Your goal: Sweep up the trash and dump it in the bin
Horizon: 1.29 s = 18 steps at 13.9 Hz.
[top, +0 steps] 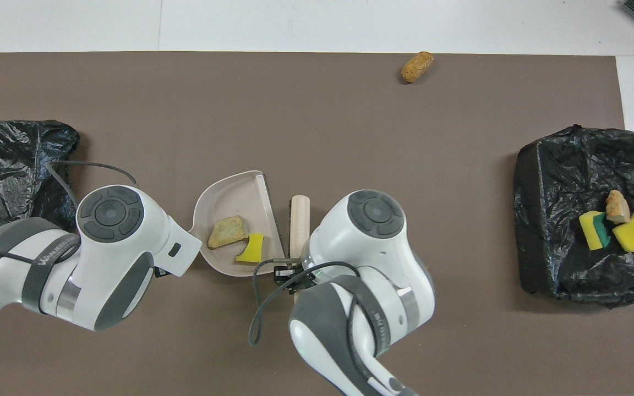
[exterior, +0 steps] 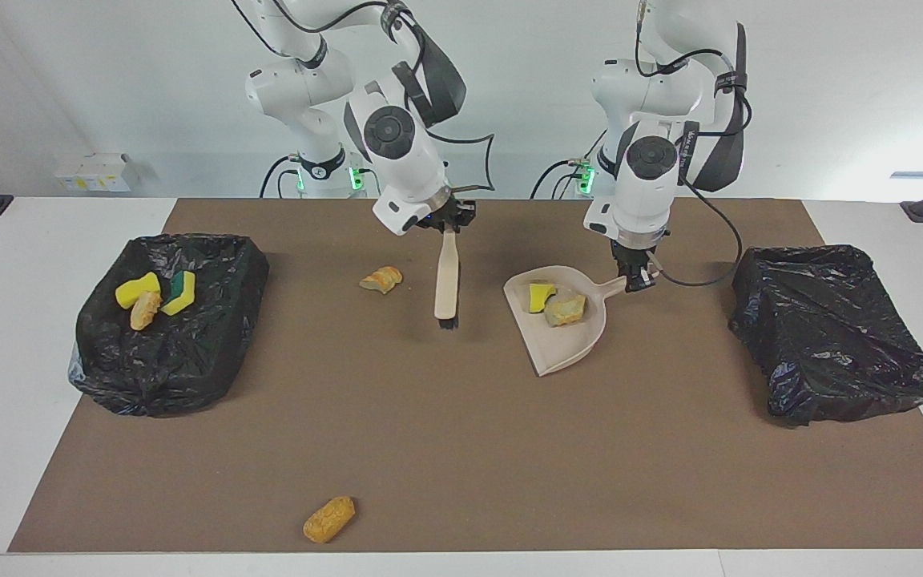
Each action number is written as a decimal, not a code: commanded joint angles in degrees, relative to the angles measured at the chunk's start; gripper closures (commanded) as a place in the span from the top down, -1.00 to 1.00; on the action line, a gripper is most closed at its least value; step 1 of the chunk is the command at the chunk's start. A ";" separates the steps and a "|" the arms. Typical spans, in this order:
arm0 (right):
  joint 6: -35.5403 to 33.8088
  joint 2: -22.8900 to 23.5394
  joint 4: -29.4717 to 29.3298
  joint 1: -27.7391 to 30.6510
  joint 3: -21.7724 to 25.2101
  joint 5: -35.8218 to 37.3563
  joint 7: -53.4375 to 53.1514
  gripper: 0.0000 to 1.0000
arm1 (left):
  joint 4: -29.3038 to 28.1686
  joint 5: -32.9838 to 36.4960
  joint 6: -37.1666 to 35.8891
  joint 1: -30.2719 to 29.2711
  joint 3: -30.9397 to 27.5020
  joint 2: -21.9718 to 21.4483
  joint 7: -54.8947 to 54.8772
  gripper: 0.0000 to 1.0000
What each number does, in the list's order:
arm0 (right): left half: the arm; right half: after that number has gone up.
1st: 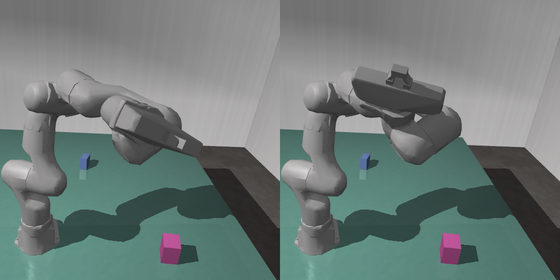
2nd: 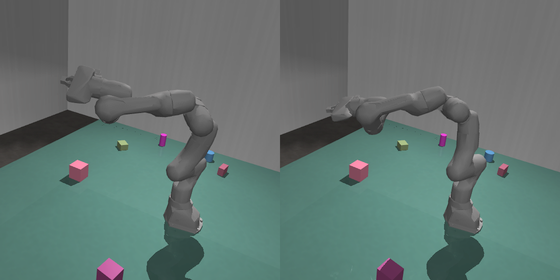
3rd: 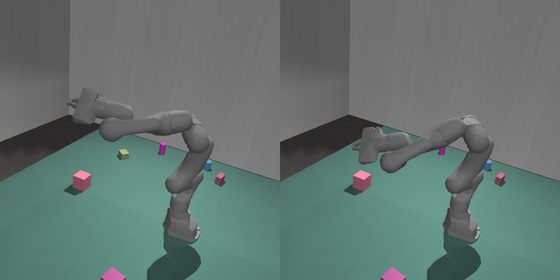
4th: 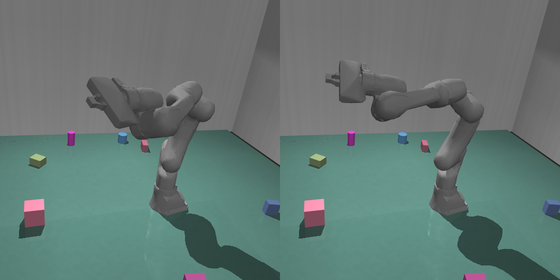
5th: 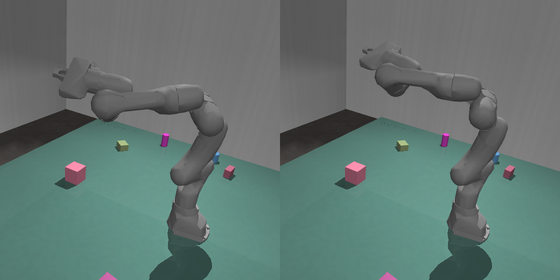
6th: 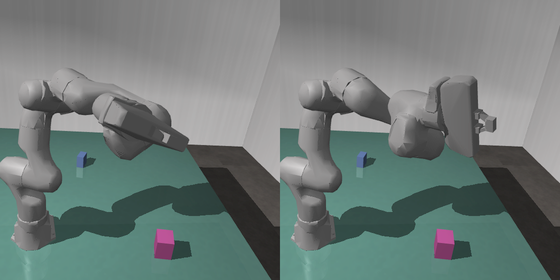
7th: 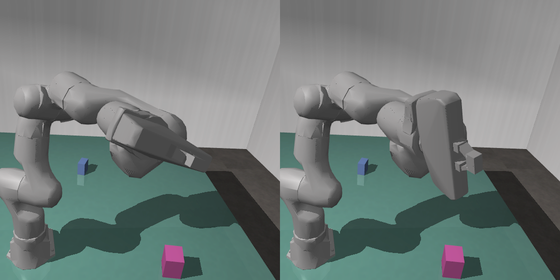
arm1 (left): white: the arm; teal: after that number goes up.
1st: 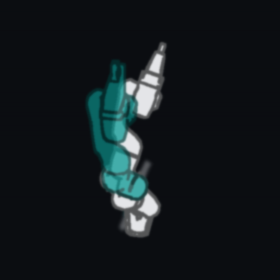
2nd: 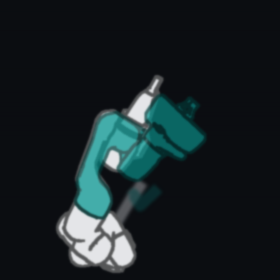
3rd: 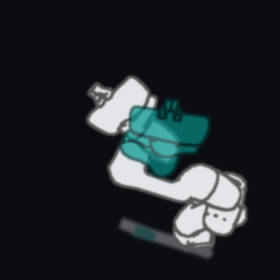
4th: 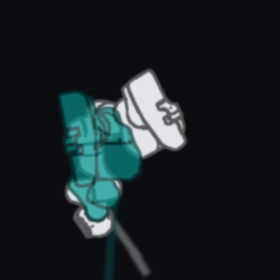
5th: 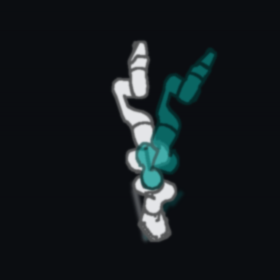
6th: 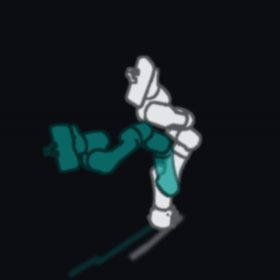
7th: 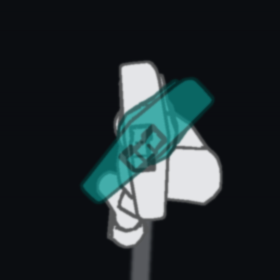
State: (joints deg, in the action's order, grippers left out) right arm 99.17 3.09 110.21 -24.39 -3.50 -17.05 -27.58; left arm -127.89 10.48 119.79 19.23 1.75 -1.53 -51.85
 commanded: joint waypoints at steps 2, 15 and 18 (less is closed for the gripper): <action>-2.23 -0.63 0.71 1.80 -0.55 10.25 -3.18 -1.00 | -1.93 1.30 0.70 0.46 -0.44 -1.81 1.32 -1.00; 12.60 10.42 -6.66 18.14 -0.81 37.86 22.74 -1.00 | -1.93 1.12 1.49 0.37 -0.52 -1.72 2.11 -1.00; 16.83 17.63 -12.71 19.38 -0.81 43.92 24.85 -1.00 | -1.93 1.21 1.41 0.37 -0.43 -1.72 2.20 -1.00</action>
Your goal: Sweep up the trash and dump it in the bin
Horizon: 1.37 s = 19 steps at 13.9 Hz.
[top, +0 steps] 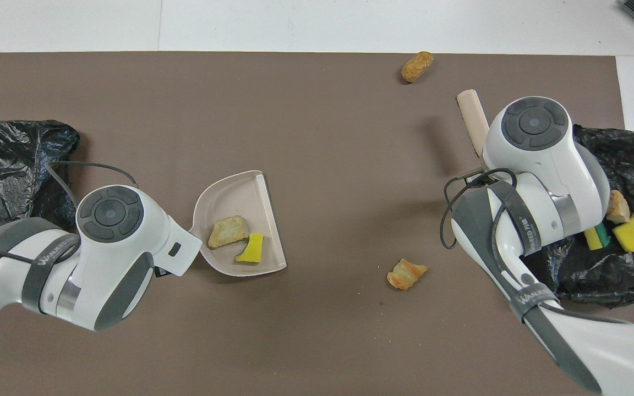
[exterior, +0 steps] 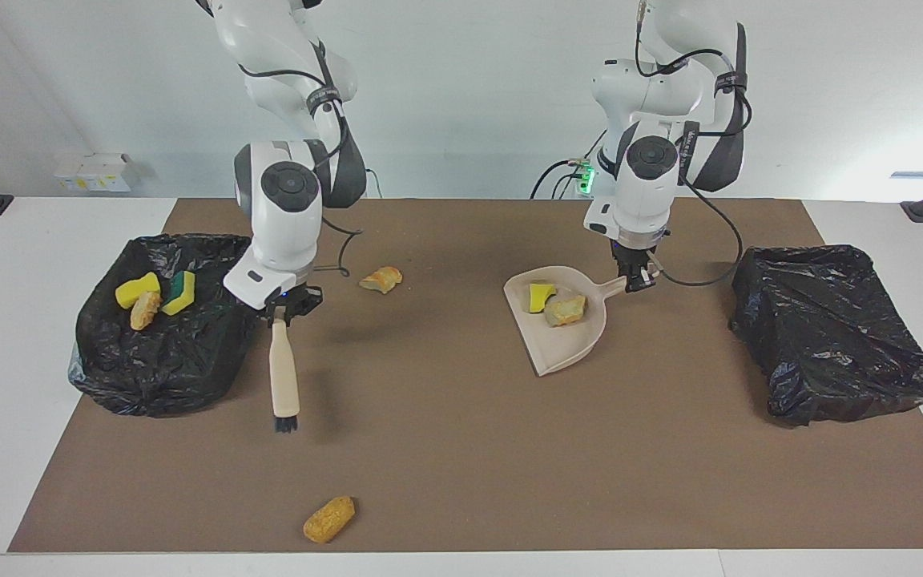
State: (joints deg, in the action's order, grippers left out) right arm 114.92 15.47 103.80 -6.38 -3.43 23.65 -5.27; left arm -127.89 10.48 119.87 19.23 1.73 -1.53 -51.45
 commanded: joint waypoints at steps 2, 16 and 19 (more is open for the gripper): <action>1.45 10.08 -12.80 1.28 -0.88 7.09 2.64 -1.00 | -1.93 1.12 1.42 0.37 -0.42 -1.72 1.79 -1.00; 7.71 29.97 -35.16 -0.04 -1.57 11.14 6.15 -1.00 | -1.93 1.12 1.33 0.37 -0.50 -1.72 1.79 -1.00; 0.60 29.01 -34.90 -1.80 -2.98 9.58 7.03 -1.00 | -2.01 1.12 1.33 0.37 -0.42 -1.72 1.79 -1.00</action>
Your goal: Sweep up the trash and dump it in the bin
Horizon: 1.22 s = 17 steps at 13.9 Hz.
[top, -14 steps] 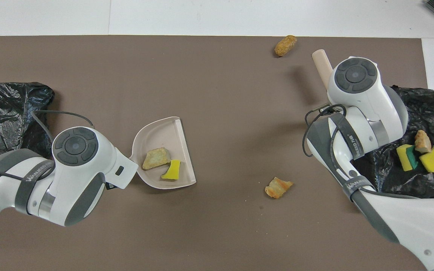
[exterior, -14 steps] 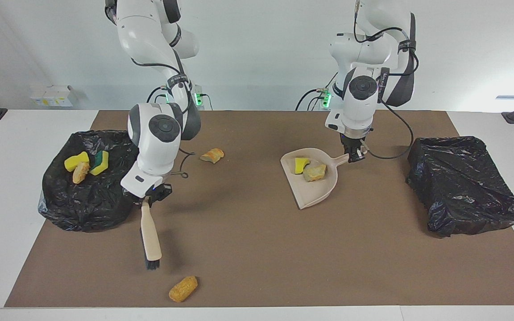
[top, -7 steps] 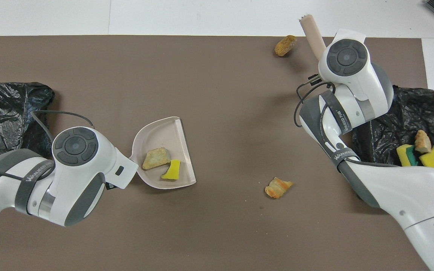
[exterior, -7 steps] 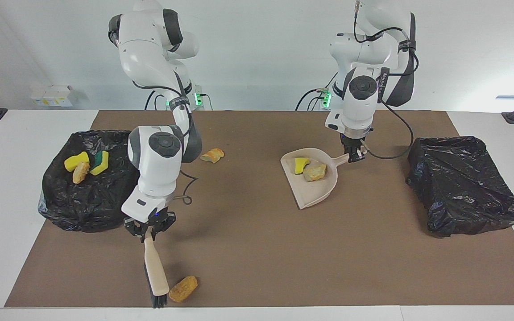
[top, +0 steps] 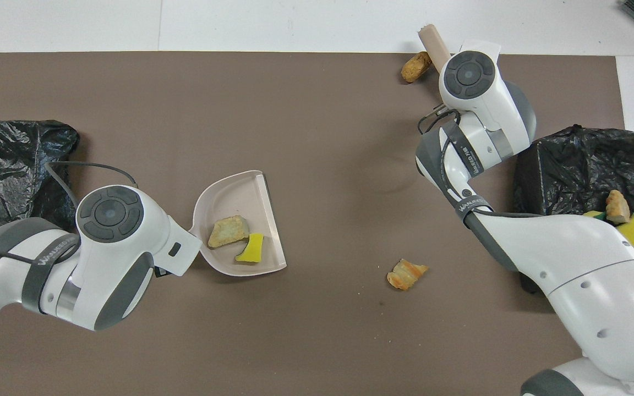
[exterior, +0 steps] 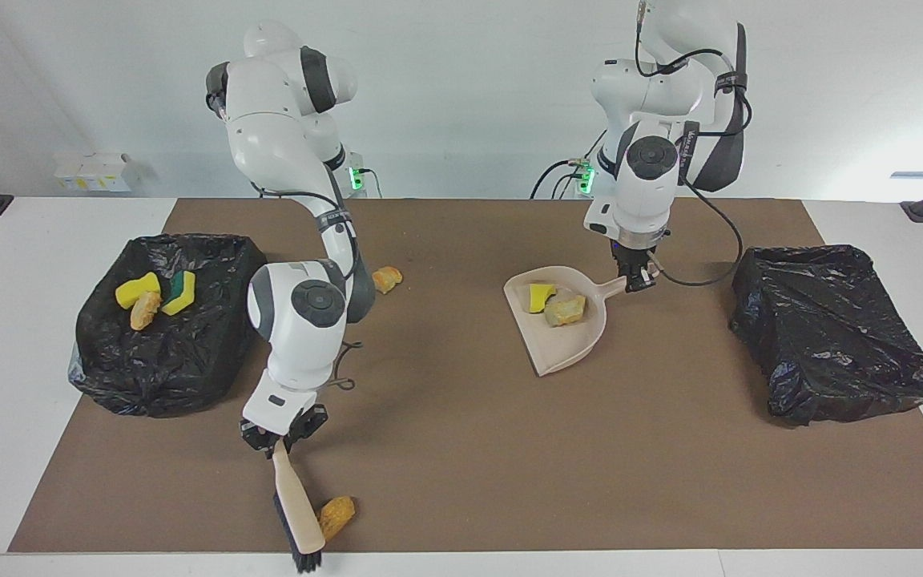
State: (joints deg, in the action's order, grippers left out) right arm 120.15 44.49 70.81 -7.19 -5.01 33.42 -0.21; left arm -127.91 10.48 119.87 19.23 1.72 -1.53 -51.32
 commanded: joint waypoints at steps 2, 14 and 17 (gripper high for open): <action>-9.47 -0.72 -1.47 -0.81 -4.21 -2.73 1.96 -1.00 | -1.99 1.12 1.33 0.37 -0.41 -1.72 1.75 -1.00; -15.73 -8.45 13.20 -1.08 -17.48 -10.22 4.60 -1.00 | -1.99 0.86 1.77 0.19 -0.41 -1.72 2.62 -1.00; -16.00 -9.68 16.19 -1.08 -20.83 -12.41 4.43 -1.00 | -1.99 0.59 2.30 0.02 -0.41 -1.63 3.77 -1.00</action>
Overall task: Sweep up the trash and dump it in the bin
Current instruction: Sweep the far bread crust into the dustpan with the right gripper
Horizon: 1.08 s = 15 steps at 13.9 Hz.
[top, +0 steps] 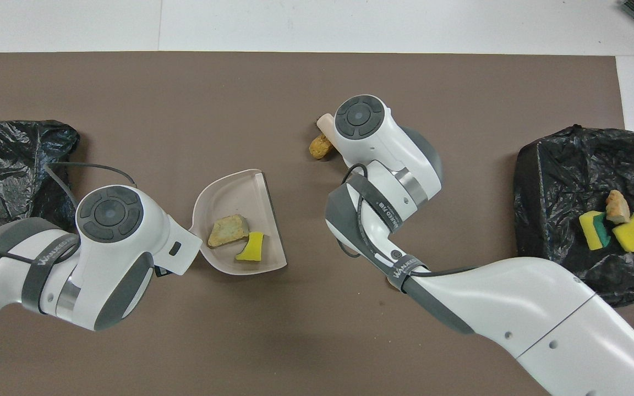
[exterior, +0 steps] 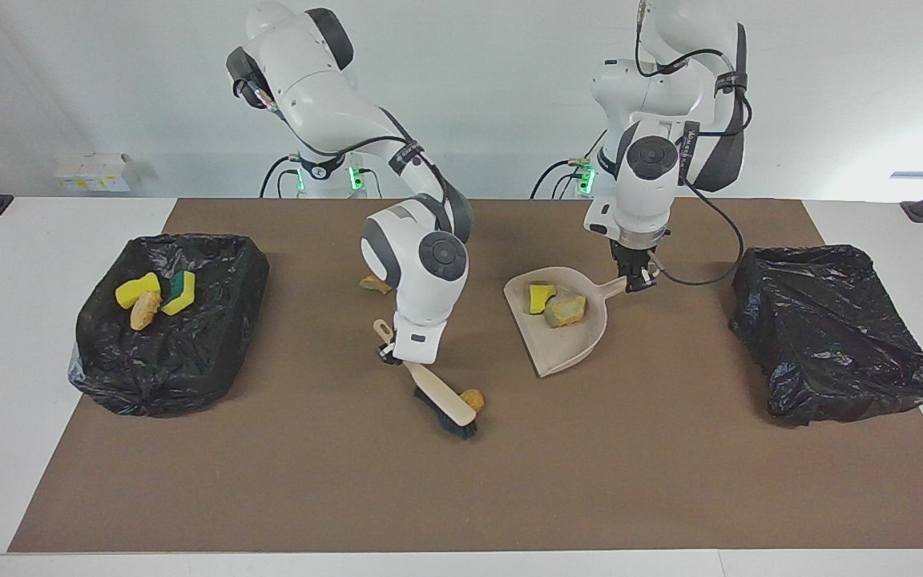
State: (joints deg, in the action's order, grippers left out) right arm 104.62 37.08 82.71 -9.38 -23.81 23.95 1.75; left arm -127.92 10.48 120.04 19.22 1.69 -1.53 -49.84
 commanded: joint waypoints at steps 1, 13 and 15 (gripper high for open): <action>-0.47 -2.89 5.26 1.04 -2.38 -4.68 2.30 -1.00 | -1.98 0.25 2.13 -0.15 -0.38 -1.54 3.43 -1.00; 0.52 -7.01 9.32 -3.36 -10.64 -18.06 -17.91 -1.00 | -1.98 -1.69 2.13 -0.15 -0.46 -1.46 4.67 -1.00; -4.66 -8.25 8.44 -1.96 -10.64 -18.06 -17.92 -1.00 | -1.98 -1.69 2.13 -0.15 -0.38 -1.46 4.76 -1.00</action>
State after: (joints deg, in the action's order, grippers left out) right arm 103.46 31.37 90.75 -13.66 -33.89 7.70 -15.73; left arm -128.16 9.39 120.14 19.14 1.45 -1.53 -46.47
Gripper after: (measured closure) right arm 0.740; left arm 0.687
